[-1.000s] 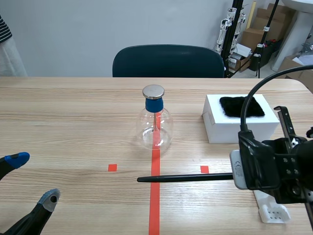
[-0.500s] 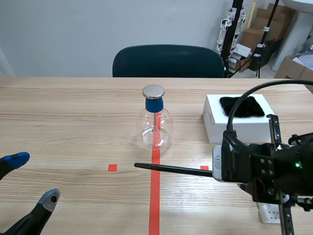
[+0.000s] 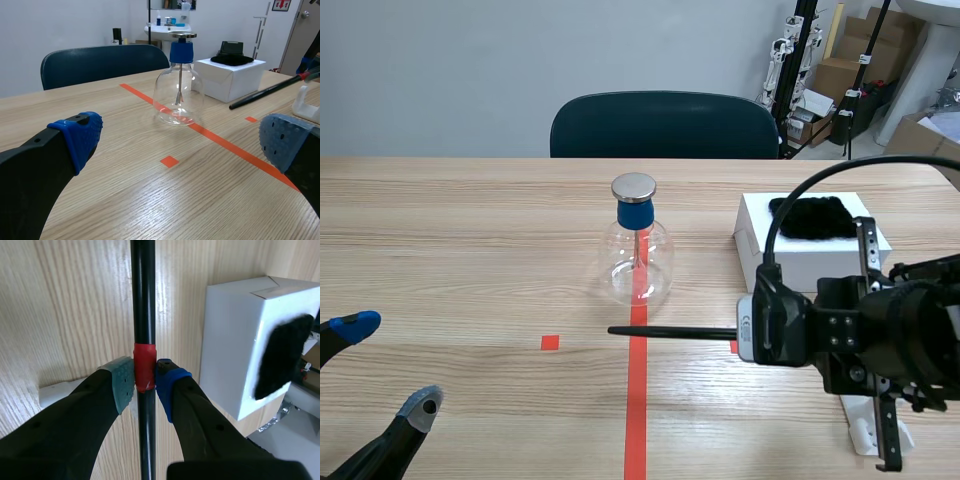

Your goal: Do the electroscope experiment. put the rod down on the box

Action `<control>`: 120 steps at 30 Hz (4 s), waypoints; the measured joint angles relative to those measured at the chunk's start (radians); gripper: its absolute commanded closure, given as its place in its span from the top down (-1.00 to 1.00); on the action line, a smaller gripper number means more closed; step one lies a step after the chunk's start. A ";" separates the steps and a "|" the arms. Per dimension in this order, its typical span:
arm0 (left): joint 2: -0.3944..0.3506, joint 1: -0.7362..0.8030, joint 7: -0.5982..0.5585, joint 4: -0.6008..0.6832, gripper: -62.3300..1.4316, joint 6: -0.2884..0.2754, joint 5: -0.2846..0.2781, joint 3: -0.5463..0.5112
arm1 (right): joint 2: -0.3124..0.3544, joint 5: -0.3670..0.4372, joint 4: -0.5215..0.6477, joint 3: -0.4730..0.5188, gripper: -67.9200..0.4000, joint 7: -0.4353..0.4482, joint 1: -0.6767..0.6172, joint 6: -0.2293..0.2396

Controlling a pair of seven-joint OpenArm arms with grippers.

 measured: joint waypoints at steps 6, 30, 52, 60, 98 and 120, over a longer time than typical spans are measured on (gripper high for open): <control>0.000 0.000 0.000 0.000 1.00 0.000 0.000 0.000 | 0.004 -0.001 -0.034 -0.006 -0.66 0.048 0.000 0.000; 0.000 0.000 0.000 0.000 1.00 0.000 0.000 0.000 | 0.060 0.018 -0.283 -0.206 -0.66 0.147 0.169 0.000; 0.000 0.000 0.000 0.000 1.00 0.000 0.000 0.000 | 0.059 0.032 -0.301 -0.206 -0.57 0.154 0.169 0.000; 0.000 0.000 0.000 0.000 1.00 0.000 0.000 0.000 | 0.059 0.073 -0.301 -0.205 -0.06 0.154 0.169 -0.015; 0.000 0.000 0.000 0.000 1.00 0.000 0.000 0.000 | 0.059 0.137 -0.301 -0.205 0.71 0.174 0.169 -0.175; 0.000 0.000 0.000 0.000 1.00 0.000 0.000 0.000 | 0.059 0.137 -0.301 -0.205 0.71 0.174 0.169 -0.175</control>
